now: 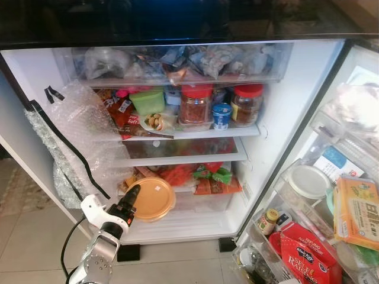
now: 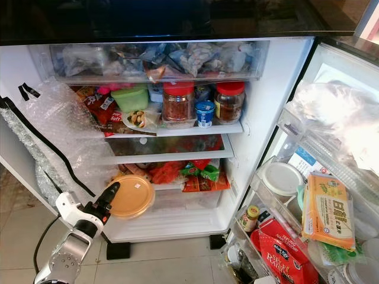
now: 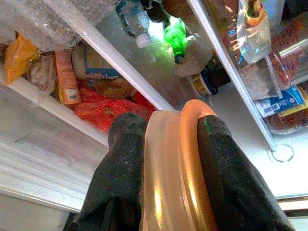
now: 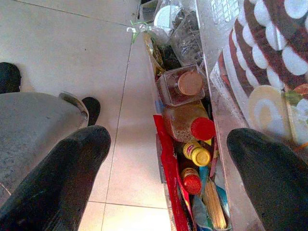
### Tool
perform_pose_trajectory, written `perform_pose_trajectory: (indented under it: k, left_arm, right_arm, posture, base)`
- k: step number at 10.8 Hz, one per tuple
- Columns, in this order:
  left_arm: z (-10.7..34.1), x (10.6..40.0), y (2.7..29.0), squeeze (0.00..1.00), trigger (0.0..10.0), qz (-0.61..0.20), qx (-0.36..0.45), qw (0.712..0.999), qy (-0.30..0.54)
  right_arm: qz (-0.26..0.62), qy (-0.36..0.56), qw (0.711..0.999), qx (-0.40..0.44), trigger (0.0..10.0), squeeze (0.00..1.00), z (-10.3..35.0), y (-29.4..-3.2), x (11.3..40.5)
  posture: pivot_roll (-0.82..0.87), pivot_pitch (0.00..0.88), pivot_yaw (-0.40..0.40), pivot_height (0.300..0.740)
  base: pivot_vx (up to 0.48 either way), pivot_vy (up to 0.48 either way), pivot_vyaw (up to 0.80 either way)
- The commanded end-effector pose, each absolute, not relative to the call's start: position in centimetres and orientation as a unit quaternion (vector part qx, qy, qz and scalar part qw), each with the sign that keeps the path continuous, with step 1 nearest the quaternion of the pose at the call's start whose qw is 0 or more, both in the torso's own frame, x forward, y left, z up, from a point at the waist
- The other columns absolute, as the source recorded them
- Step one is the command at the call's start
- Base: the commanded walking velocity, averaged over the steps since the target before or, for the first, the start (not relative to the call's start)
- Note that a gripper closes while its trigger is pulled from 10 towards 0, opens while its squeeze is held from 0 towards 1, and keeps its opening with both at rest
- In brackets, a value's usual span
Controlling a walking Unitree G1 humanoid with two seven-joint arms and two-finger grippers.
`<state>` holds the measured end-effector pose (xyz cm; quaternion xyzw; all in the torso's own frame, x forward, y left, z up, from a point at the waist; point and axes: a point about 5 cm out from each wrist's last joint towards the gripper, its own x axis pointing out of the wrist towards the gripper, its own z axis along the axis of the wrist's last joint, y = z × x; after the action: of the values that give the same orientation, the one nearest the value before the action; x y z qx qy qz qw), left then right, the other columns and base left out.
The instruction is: Restocking fridge
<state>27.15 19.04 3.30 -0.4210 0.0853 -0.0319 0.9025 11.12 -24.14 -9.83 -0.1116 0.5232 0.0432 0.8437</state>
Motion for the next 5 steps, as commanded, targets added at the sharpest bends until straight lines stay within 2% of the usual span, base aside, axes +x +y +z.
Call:
perform_pose_trajectory:
  k: [1,3,4,5]
  left_arm:
    - [4.28,27.74,19.33,0.00,10.0,-0.038,-0.404,0.911,0.074]
    - [4.29,27.83,19.12,0.00,10.0,-0.044,-0.402,0.912,0.077]
    - [4.27,28.10,18.75,0.00,10.0,-0.052,-0.398,0.912,0.082]
    - [4.48,28.45,18.47,0.00,10.0,-0.059,-0.398,0.912,0.082]
  right_arm:
    - [0.039,0.518,0.847,-0.112,10.0,0.00,-9.68,-24.42,11.30]
    - [0.042,0.520,0.846,-0.112,10.0,0.00,-9.75,-24.25,11.23]
    - [0.044,0.521,0.845,-0.113,10.0,0.00,-9.78,-24.20,11.18]
    - [0.042,0.520,0.845,-0.115,10.0,0.00,-9.76,-24.23,11.23]
  posture:
    - [0.02,0.000,-0.014,0.740]
    - [0.00,0.000,-0.003,0.740]
    - [0.01,0.000,-0.001,0.740]
    - [0.00,0.000,0.002,0.740]
  base:
    - [0.000,0.000,0.00]
    - [0.000,0.000,0.00]
    - [0.240,0.000,0.43]
    - [0.244,0.000,0.80]
